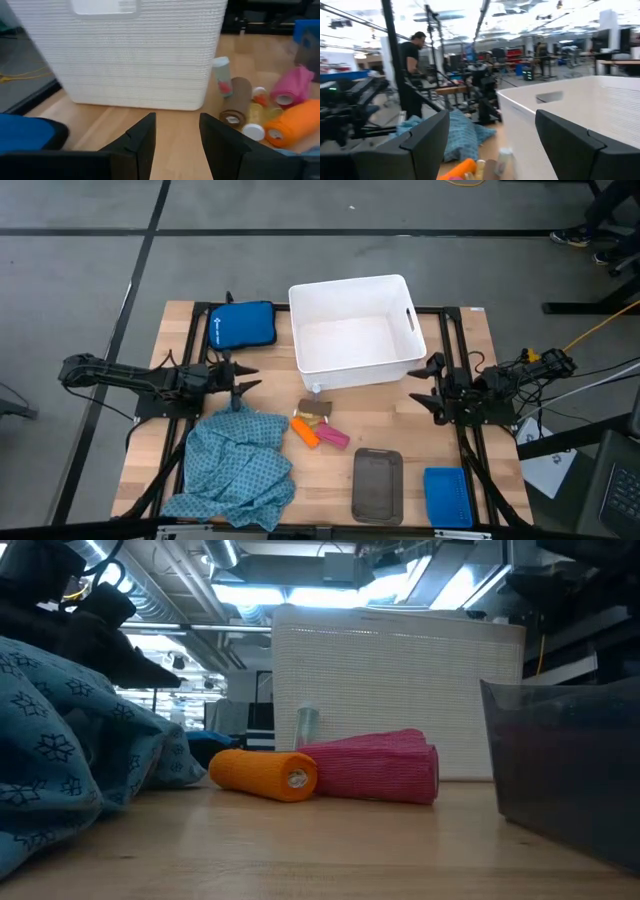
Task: Pick & place medical supplies in basket/bin
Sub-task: Put the orange bandage into the black bin
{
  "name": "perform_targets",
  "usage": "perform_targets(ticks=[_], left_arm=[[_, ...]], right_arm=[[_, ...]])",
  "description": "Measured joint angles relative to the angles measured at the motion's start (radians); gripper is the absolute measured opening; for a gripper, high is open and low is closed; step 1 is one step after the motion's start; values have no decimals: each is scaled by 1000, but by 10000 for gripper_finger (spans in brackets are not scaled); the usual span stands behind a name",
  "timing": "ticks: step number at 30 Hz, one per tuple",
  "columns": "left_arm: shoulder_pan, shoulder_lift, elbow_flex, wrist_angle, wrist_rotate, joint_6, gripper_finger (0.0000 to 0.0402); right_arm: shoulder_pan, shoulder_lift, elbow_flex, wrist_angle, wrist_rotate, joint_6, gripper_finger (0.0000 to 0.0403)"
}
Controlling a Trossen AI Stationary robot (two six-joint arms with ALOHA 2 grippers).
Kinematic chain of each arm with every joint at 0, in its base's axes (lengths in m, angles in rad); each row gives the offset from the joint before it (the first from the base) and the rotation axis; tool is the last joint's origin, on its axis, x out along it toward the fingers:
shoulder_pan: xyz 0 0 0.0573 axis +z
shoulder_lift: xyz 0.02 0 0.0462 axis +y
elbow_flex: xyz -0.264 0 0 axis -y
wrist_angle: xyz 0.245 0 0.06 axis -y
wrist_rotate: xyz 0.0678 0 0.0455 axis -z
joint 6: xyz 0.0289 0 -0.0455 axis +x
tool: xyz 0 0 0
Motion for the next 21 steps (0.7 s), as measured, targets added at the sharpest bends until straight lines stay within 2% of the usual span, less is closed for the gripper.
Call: perform_targets(ticks=[8,13,18,21], left_arm=[[0,0,1,30,182,17,148],[0,0,1,37,171,-16,148],[0,0,2,96,40,-23,148],[0,1,2,156,30,-54,148]], right_arm=[[0,0,0,3,-51,6,297],[0,0,0,2,-51,24,297],[0,0,0,2,-13,-20,297],[0,0,0,5,4,-48,297]])
